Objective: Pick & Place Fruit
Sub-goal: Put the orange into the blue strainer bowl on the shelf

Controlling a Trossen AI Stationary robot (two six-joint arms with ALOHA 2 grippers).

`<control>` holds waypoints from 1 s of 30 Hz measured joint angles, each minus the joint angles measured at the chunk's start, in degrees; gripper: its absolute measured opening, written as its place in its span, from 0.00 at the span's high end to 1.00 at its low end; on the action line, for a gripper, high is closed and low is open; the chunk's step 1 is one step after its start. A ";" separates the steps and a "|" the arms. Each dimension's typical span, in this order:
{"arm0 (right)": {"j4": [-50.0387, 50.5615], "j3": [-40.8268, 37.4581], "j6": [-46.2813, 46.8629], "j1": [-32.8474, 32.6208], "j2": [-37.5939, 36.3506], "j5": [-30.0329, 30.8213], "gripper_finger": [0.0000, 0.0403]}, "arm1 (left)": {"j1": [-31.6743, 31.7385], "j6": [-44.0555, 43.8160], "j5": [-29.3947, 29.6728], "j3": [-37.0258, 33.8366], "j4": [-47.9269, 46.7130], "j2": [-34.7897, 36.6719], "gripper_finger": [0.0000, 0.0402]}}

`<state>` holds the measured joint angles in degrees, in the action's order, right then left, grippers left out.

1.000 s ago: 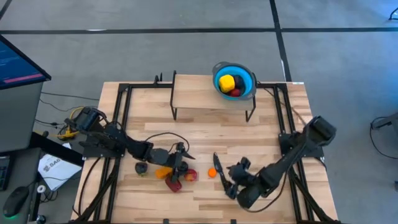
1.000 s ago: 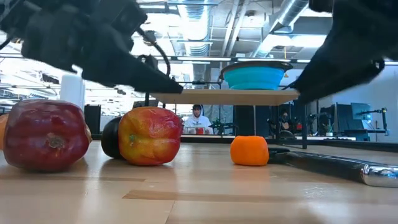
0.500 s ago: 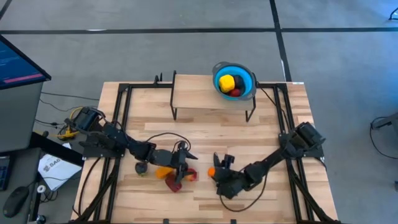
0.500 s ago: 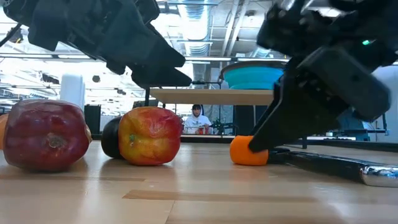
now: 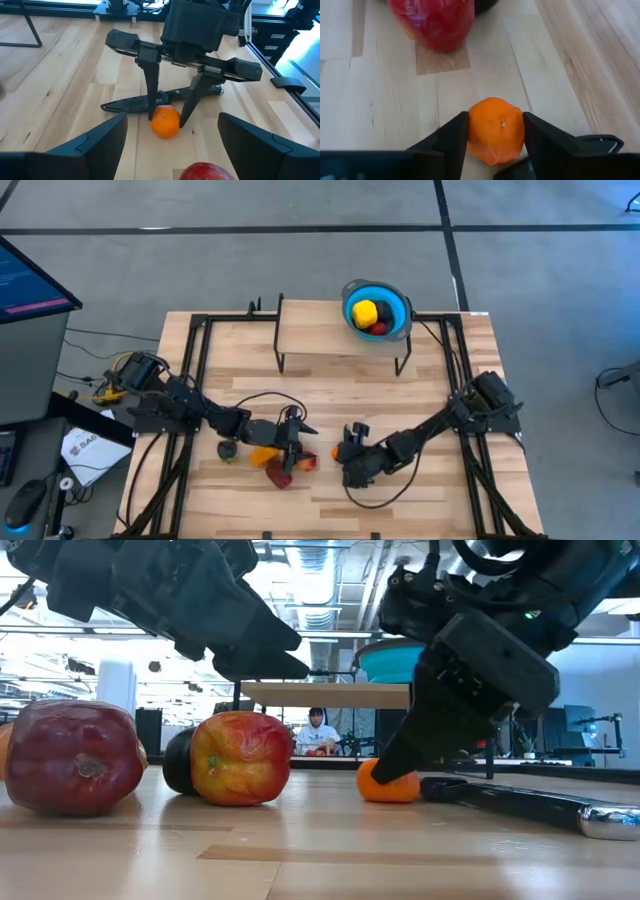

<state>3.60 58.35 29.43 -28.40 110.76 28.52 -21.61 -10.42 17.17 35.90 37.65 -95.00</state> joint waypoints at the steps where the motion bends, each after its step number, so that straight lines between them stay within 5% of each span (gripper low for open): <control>1: 0.00 0.00 0.00 0.17 -0.01 -0.15 0.60 | 0.00 0.02 0.00 0.00 0.00 0.00 0.25; 7: 0.04 0.07 0.63 1.13 -0.07 -1.64 0.61 | 0.00 0.07 0.00 0.00 -0.28 0.00 0.25; 20: 0.90 -0.17 2.14 3.50 0.24 -7.53 0.32 | 0.00 0.07 0.00 -0.02 -0.44 0.00 0.25; 30: 0.63 -0.17 0.44 3.56 0.24 -7.26 0.43 | 0.00 0.07 0.00 -0.02 -0.68 0.00 0.25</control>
<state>4.23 58.17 29.87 -24.84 111.00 21.26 -21.61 -10.35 17.17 35.88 36.97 -95.00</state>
